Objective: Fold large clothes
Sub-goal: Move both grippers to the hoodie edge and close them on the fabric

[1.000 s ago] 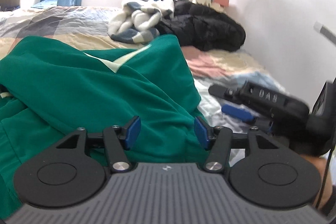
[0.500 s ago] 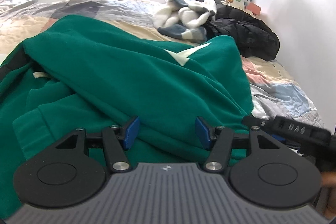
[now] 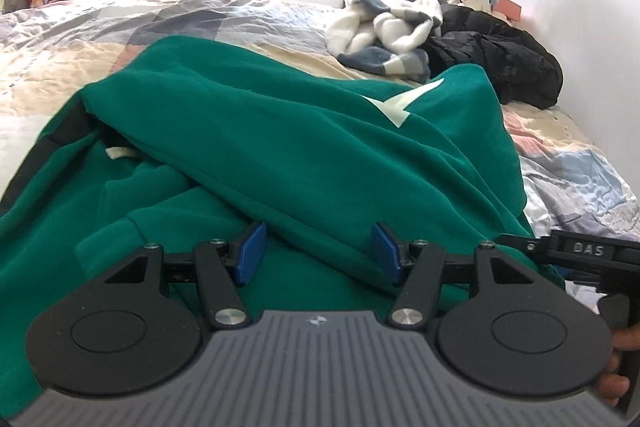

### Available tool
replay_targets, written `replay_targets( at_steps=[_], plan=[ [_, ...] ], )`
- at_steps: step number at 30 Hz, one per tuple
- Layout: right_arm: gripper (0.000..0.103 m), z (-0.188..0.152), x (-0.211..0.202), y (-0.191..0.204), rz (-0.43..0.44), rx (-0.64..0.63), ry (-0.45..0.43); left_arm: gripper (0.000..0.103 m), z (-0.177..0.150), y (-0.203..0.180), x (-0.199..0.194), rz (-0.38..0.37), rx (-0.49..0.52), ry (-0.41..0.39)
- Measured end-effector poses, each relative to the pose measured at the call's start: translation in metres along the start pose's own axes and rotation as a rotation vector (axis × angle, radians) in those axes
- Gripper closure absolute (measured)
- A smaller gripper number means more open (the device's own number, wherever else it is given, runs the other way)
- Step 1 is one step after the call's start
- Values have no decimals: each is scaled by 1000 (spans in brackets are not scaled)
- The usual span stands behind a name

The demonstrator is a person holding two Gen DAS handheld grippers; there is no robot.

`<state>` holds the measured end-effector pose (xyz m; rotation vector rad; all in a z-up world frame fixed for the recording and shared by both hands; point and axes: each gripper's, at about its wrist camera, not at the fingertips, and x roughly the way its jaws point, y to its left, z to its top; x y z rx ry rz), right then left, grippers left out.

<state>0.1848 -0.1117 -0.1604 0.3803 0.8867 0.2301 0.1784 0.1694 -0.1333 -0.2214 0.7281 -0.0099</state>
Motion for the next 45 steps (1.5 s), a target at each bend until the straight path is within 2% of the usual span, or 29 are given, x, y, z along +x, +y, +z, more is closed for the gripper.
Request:
replay_targets(
  at_steps=[5,8,10,13,17,19,22,25,29,35,36,38,40,45],
  plan=[
    [30,-5,-36,2,6,34,-32,39,-2,4,-29,-11,-8,-22],
    [30,-13,-62,1,-31,10,-45,39,-4,13,-55,-41,-46,-34],
    [30,-17,-76,-1,-61,8,-23,39,-2,24,-73,-69,-83,-21],
    [30,-21,-93,-10,-75,35,10,39,0,49,-103,-53,-117,-17],
    [30,-31,-102,-28,-85,94,107,39,-5,108,-133,-15,-175,65],
    [27,-38,-99,-37,-83,144,163,39,-7,147,-147,15,-261,106],
    [28,-46,-88,-41,-21,204,270,39,-10,208,-160,21,-422,178],
    [28,-56,-80,-32,3,194,346,38,-16,252,-162,15,-501,245],
    [28,-68,-73,-25,34,202,427,38,-26,287,-160,56,-449,281],
    [28,-75,-72,-5,58,123,490,38,-49,292,-139,44,-298,371],
    [28,-78,-71,1,36,70,498,38,-55,291,-134,32,-322,364],
    [28,-86,-61,8,-39,-11,534,38,-64,288,-126,-33,-298,377],
    [28,-89,-51,12,-82,-40,565,38,-65,284,-125,-48,-258,389],
    [31,-91,-41,23,-71,-51,598,44,-70,267,-127,-140,-174,439]
  ],
)
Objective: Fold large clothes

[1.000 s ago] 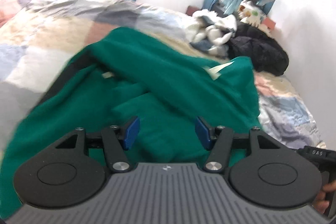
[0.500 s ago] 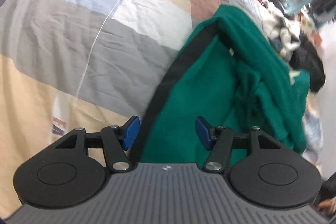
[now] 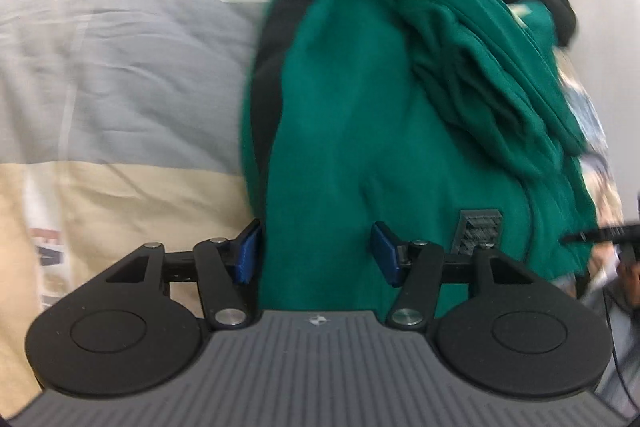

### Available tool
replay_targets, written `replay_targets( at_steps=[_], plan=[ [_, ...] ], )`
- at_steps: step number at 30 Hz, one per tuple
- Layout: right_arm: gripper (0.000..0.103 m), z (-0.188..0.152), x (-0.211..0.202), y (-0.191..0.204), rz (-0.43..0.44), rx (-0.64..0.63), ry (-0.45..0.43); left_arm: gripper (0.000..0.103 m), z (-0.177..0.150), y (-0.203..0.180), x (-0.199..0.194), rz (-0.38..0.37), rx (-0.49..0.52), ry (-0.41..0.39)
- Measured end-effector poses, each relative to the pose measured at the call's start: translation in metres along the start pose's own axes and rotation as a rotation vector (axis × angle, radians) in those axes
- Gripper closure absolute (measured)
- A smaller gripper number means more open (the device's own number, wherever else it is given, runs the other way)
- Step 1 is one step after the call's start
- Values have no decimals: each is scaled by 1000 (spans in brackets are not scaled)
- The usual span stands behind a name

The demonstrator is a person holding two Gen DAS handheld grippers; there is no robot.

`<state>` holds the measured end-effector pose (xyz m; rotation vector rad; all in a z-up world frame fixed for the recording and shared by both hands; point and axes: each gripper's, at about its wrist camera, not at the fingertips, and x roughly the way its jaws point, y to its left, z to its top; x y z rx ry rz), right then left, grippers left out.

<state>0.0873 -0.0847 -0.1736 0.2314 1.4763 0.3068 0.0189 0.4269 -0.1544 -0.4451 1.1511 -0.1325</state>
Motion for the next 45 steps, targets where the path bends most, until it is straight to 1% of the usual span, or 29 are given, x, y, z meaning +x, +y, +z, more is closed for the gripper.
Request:
replay_targets(
  at_steps=[1,2,3,4,5,6,8,11,14,17,20,23,26,27,29,30,34,36,38,40,42,43,45],
  plan=[
    [33,0,2,4,0,-23,8,53,0,-6,1,7,22,19],
    [37,-1,2,7,-7,-43,10,63,1,-11,0,17,36,30],
    [45,-2,1,12,-12,-64,9,67,1,-15,0,26,45,41],
    [52,-3,-1,16,-11,-79,8,79,1,-20,-1,32,54,48],
    [71,-3,-4,20,1,-84,5,85,1,-23,-3,35,56,50],
    [79,-3,-8,22,16,-82,-2,87,1,-26,-6,35,53,49],
    [83,-3,-20,28,40,-90,-33,92,2,-30,-15,31,39,30],
    [84,-4,-45,30,111,-69,-96,94,6,-35,-39,-17,-23,-43],
    [85,-5,-77,24,180,-43,-181,95,7,-42,-74,-71,-77,-156],
    [86,-6,-113,15,244,-23,-278,96,6,-48,-111,-145,-159,-264],
    [87,-16,-141,3,300,-4,-350,96,-2,-52,-140,-189,-213,-340],
    [87,-28,-170,-9,349,0,-419,96,-17,-55,-167,-223,-267,-398],
    [87,-44,-196,-21,392,-2,-473,96,-39,-58,-194,-269,-316,-447],
    [87,-44,-211,-29,404,-1,-485,96,-47,-62,-201,-279,-325,-462],
    [87,-57,-225,-35,426,-2,-506,96,-71,-70,-217,-301,-334,-488],
    [87,-62,-233,-38,435,1,-512,96,-77,-74,-224,-312,-341,-495],
    [87,-89,-248,-48,464,22,-527,96,-132,-86,-250,-342,-369,-516],
    [87,-106,-253,-54,476,36,-536,96,-156,-91,-253,-356,-385,-524],
    [87,-117,-256,-58,487,57,-541,96,-172,-95,-255,-373,-384,-531],
    [87,-114,-252,-61,489,68,-546,96,-173,-96,-252,-379,-391,-538],
    [87,-106,-248,-62,496,98,-548,96,-160,-97,-247,-372,-406,-555],
    [87,-98,-244,-62,497,119,-553,96,-149,-98,-240,-368,-420,-564],
    [87,-78,-236,-63,494,170,-565,96,-115,-99,-228,-373,-439,-578]
  ],
)
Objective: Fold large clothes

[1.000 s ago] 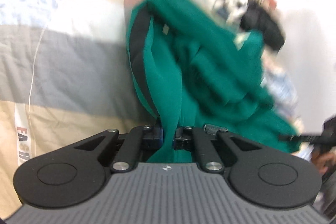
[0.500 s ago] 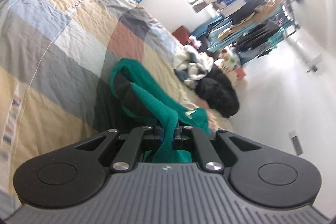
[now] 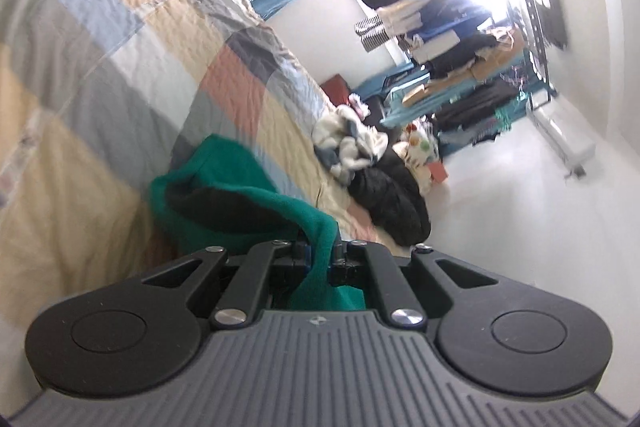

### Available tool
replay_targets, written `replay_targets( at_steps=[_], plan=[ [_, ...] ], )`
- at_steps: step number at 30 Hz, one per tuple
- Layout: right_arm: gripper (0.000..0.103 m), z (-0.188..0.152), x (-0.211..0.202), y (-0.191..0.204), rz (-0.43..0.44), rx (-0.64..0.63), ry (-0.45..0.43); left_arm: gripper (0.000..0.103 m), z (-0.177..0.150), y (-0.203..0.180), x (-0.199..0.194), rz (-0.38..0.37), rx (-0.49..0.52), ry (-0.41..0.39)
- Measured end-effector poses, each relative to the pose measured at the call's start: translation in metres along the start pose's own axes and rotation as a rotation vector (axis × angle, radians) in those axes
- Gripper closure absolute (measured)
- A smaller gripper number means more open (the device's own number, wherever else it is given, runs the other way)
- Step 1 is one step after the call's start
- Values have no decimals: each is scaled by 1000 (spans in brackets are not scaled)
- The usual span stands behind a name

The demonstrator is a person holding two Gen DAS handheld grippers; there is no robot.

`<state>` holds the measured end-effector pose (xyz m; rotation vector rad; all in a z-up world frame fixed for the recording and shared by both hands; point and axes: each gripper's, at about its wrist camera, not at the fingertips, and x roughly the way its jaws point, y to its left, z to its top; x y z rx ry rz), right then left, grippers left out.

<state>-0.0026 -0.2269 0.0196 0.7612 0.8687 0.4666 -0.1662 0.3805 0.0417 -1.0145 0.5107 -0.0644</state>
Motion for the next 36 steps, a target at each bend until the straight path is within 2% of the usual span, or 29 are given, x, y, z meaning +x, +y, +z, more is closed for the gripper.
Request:
replay_targets(
  at_steps=[3,6,8,12,15,20,26,36],
  plan=[
    [86,29,34,-8,-4,77,-38,95,30,-10,50,35,-9,-50],
    [86,53,69,-19,-22,146,-79,95,56,-11,104,69,-59,-93],
    [86,67,95,-29,-40,205,-99,95,68,-11,140,117,-68,-121],
    [86,85,140,-55,-91,295,-125,95,78,0,201,195,-54,-158],
    [86,90,166,-69,-104,315,-118,95,81,26,234,221,-102,-176],
    [86,94,198,-92,-103,304,-102,95,83,64,276,223,-113,-186],
    [85,94,219,-119,-105,314,-72,94,72,87,319,302,13,-144],
    [84,100,232,-133,-68,361,-55,91,75,104,344,307,38,-134]
  ],
)
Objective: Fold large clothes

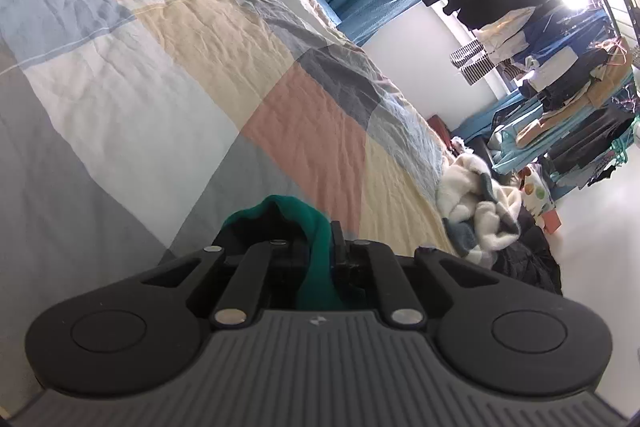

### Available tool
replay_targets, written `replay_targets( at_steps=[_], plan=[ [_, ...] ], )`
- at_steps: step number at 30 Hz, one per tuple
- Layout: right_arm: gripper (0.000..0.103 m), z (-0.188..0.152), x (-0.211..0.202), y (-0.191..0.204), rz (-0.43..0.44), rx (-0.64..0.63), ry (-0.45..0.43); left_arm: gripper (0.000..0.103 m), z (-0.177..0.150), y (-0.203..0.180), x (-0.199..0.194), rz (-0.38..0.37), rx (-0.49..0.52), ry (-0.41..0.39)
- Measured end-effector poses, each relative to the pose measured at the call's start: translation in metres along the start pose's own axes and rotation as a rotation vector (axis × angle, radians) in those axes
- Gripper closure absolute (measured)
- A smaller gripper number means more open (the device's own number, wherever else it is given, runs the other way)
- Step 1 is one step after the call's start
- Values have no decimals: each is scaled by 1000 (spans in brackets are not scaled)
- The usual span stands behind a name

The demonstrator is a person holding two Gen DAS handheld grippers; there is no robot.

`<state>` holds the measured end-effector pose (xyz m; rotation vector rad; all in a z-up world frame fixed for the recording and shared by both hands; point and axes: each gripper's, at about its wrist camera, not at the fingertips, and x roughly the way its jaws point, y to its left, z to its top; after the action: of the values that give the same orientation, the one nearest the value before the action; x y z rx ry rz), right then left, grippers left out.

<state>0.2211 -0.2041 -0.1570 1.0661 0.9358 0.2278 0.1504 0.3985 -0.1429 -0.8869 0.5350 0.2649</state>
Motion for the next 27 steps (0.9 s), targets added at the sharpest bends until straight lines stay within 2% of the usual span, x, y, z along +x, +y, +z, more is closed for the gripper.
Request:
replay_targets(
  at_steps=[4,6,11,13,14,16,18,20,21,27],
  plan=[
    [84,-1,-2,-8,37,35,4,91,-5,2,1,4,12,13],
    [81,-1,-4,-7,44,10,11,91,-5,0,-1,6,17,10],
    [74,-5,-8,-1,47,-30,9,90,-9,-20,-10,53,151,9],
    [73,-7,-8,1,47,-53,3,88,-11,-26,-16,60,172,1],
    [73,-8,-9,2,43,-60,3,86,-12,-27,-20,57,172,0],
    [71,-9,-9,3,39,-69,5,71,-13,-31,-28,53,171,-11],
    [55,-11,-12,4,41,-75,1,64,-16,-35,-38,40,186,-27],
    [42,-14,-18,10,49,-121,-9,54,-21,-42,-49,34,211,-34],
    [38,-16,-21,15,49,-155,-15,52,-24,-46,-55,31,227,-39],
    [36,-29,-39,31,77,-258,-45,43,-43,-63,-83,12,272,-64]
  ],
)
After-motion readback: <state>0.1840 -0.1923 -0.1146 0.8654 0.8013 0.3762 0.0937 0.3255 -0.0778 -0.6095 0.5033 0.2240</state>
